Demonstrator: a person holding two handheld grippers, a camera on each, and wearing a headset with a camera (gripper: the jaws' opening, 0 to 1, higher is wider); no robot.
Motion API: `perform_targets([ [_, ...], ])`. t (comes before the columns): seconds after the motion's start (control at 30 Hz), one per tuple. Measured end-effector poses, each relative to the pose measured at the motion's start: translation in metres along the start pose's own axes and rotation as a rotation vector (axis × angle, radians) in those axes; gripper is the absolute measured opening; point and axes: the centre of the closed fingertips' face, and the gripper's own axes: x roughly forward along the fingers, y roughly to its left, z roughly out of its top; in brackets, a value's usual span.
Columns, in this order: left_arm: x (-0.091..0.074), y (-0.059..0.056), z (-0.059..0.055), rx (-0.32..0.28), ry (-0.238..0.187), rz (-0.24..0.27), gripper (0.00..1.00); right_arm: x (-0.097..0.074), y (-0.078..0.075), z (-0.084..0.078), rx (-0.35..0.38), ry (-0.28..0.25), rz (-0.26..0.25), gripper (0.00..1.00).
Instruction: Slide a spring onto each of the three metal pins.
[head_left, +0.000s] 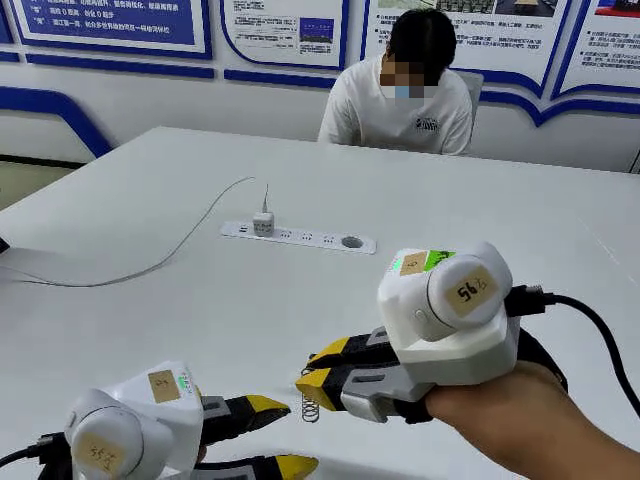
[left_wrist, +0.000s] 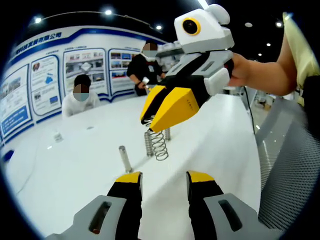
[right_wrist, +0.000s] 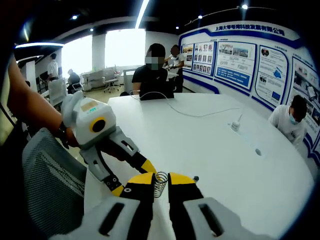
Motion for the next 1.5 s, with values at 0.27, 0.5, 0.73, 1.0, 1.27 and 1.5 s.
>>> perform_targets([
  [0.27, -0.004, 0.008, -0.001, -0.019, -0.006, 0.031, 0.45, -0.005, -0.024, 0.013, -0.004, -0.031, -0.052, 0.12],
  [0.5, -0.006, 0.01, -0.002, -0.025, -0.002, 0.04, 0.49, -0.004, -0.044, 0.021, -0.009, -0.06, -0.098, 0.12],
  [0.73, -0.007, 0.011, -0.004, -0.03, 0.001, 0.044, 0.53, 0.003, -0.057, 0.024, -0.022, -0.081, -0.128, 0.12],
  [1.0, -0.008, 0.011, -0.005, -0.029, 0.005, 0.044, 0.54, 0.018, -0.064, 0.014, -0.034, -0.057, -0.132, 0.12],
  [1.27, -0.009, 0.011, -0.006, -0.028, 0.008, 0.045, 0.54, 0.026, -0.069, 0.008, -0.032, -0.043, -0.13, 0.12],
  [1.5, -0.01, 0.012, -0.008, -0.028, 0.011, 0.047, 0.54, 0.03, -0.068, 0.005, -0.023, -0.037, -0.125, 0.12],
])
